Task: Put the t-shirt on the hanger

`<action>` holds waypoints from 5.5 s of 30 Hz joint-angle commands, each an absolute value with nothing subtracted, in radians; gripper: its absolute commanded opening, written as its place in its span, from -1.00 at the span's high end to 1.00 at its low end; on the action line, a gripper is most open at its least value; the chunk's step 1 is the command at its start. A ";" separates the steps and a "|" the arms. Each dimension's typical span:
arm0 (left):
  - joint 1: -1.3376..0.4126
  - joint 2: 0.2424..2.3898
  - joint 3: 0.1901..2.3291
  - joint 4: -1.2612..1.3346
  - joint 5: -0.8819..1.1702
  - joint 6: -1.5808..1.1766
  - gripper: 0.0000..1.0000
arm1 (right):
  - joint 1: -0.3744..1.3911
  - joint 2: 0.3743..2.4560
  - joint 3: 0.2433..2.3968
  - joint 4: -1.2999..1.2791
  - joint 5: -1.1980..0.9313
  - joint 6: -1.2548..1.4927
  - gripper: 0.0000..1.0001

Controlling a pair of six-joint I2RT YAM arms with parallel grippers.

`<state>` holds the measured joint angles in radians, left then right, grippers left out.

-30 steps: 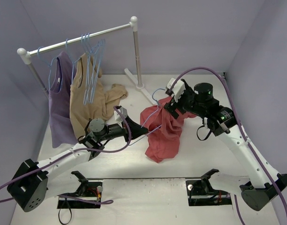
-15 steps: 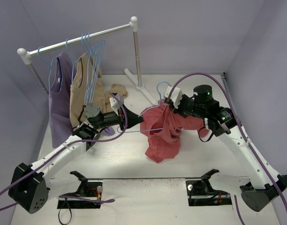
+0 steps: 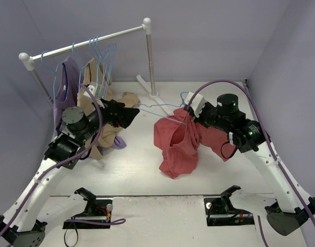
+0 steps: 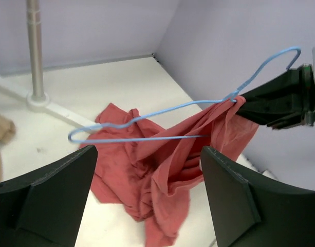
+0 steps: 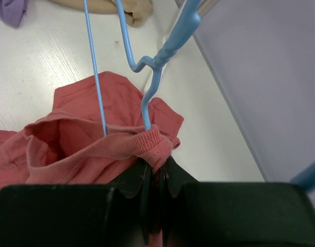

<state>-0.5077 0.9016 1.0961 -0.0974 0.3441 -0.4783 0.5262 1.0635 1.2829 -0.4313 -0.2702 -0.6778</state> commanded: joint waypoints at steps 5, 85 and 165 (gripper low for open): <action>-0.828 0.927 0.956 -0.156 -0.179 -0.879 -0.54 | 0.546 1.088 1.370 -0.341 -0.199 -0.647 1.00; -0.551 1.417 1.718 -0.748 -0.079 -0.308 1.00 | 0.572 0.875 1.193 -0.400 -0.266 -0.580 1.00; -0.786 1.598 2.282 -0.907 -0.036 -0.202 1.00 | 0.605 0.959 1.194 0.096 -0.423 -0.427 1.00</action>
<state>-0.7952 1.6384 2.2200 -0.9791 -0.0507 -0.2492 0.5991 0.9882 1.1877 -0.0876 -0.4335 -0.4417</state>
